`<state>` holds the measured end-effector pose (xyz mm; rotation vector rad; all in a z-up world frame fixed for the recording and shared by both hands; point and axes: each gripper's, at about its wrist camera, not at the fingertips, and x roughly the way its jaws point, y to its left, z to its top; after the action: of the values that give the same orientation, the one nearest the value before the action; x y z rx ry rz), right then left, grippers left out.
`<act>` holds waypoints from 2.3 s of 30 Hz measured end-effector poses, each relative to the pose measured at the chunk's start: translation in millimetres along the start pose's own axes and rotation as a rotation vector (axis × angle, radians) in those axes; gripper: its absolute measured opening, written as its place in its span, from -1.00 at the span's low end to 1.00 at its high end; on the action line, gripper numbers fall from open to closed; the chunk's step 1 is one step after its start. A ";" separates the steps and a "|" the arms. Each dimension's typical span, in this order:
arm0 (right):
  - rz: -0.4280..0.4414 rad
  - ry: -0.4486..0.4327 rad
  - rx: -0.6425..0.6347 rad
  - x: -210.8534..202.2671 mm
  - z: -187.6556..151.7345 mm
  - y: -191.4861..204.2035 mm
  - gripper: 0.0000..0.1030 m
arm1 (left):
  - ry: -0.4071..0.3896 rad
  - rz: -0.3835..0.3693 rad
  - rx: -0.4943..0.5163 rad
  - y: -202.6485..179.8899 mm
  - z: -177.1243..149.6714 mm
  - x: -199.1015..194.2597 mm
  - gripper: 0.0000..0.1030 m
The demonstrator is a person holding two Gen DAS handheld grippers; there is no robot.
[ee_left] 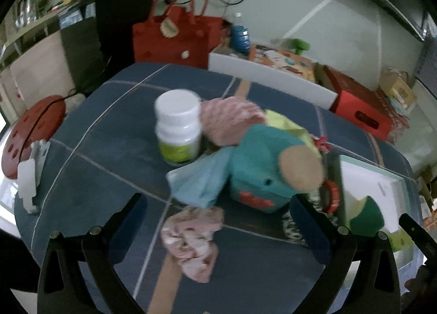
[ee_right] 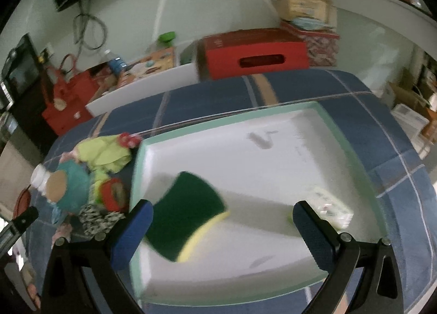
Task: Organize soft objects
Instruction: 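Lower the green sponge into the tray and open the left tool, then grasp the pink floral scrunchie with the left tool while the right grasps the leopard scrunchie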
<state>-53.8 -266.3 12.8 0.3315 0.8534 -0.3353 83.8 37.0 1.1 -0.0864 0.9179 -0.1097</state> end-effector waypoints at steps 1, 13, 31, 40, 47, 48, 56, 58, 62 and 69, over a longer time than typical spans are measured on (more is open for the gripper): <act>0.013 0.001 -0.010 -0.3 -1.0 6.2 1.00 | 0.006 0.002 -0.006 4.1 -0.9 0.5 1.00; 0.118 0.047 -0.212 9.1 -22.9 99.2 1.00 | 0.046 0.028 -0.047 36.8 -6.5 5.4 1.00; 0.145 0.114 -0.399 36.9 -53.2 155.3 1.00 | 0.223 0.037 -0.017 29.6 -24.8 42.5 1.00; 0.168 0.114 -0.473 45.9 -62.0 171.2 0.99 | 0.278 0.059 -0.030 34.6 -28.2 57.6 1.00; 0.176 0.139 -0.484 55.5 -66.4 174.0 0.86 | 0.304 0.067 -0.008 26.3 -32.0 67.0 1.00; 0.191 0.135 -0.491 56.1 -65.9 173.1 0.83 | 0.309 0.069 -0.006 24.4 -33.1 68.4 1.00; 0.164 0.158 -0.442 68.2 -59.7 168.2 0.52 | 0.376 0.092 -0.045 21.1 -40.5 88.1 1.00; 0.163 0.154 -0.432 67.0 -58.7 167.6 0.45 | 0.381 0.103 -0.042 20.6 -41.5 90.7 1.00; 0.165 0.151 -0.416 65.0 -58.1 163.0 0.31 | 0.378 0.104 -0.040 18.3 -42.3 92.7 1.00; 0.176 0.146 -0.391 61.3 -55.5 154.9 -0.01 | 0.349 0.045 -0.057 20.4 -38.6 82.3 0.55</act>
<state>10.6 -113.8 -45.7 0.0649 1.0033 0.0231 103.8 45.4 -89.5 -0.1009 1.2714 -0.0576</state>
